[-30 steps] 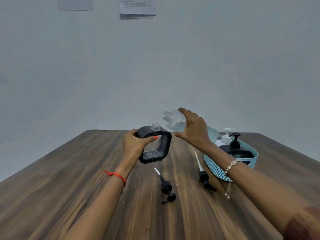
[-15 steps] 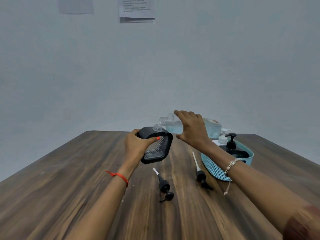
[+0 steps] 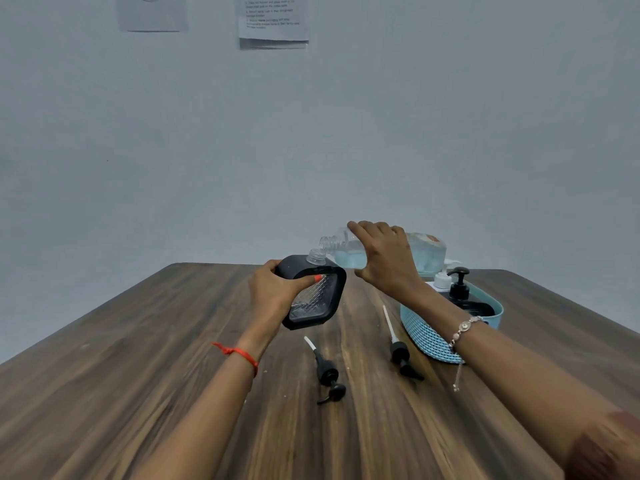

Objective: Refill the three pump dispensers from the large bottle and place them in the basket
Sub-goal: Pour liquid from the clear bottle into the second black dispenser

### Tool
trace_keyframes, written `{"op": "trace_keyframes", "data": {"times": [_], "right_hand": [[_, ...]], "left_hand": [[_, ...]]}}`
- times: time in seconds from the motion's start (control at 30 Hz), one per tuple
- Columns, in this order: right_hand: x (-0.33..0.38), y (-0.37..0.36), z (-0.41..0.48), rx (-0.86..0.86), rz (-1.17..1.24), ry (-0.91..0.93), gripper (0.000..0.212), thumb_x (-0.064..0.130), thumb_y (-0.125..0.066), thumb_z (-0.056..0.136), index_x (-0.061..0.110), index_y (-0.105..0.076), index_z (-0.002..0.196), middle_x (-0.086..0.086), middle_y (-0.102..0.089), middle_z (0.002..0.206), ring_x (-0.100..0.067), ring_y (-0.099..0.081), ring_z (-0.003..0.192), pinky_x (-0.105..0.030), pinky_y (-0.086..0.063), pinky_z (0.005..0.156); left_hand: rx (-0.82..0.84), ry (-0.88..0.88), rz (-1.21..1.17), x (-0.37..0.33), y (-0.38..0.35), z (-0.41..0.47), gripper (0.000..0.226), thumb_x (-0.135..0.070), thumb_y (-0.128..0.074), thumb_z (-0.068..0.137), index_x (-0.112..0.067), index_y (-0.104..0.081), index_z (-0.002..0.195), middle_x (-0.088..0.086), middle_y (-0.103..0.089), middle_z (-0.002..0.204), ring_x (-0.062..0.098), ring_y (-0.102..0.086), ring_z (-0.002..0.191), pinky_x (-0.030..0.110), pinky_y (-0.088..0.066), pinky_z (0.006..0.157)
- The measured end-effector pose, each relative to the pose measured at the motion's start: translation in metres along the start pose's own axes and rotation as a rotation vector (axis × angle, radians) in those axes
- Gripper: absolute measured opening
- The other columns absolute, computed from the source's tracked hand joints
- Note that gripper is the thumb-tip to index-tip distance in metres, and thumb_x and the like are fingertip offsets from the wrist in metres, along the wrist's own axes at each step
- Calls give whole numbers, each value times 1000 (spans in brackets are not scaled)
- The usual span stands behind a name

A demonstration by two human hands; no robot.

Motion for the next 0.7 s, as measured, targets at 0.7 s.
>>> {"op": "trace_keyframes", "data": {"times": [0.7], "right_hand": [[2,-4,-4,-20,-29,40,81,16,-91,39,10,-60,113,-12,-68,102,-34,-66,86,-49,-50,78]], "left_hand": [[23,15,-23,3,-1,-6,38,-19,-90,51,-26,-63,77,-1,-71,81,17,-69,77,34,-57,72]]}}
Point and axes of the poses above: each hand's wrist, its own z-axis towards the middle knuckle, its own y-axis out of the back of the hand, x = y × z, the point moved 9 cm from there along z, towards the middle knuckle
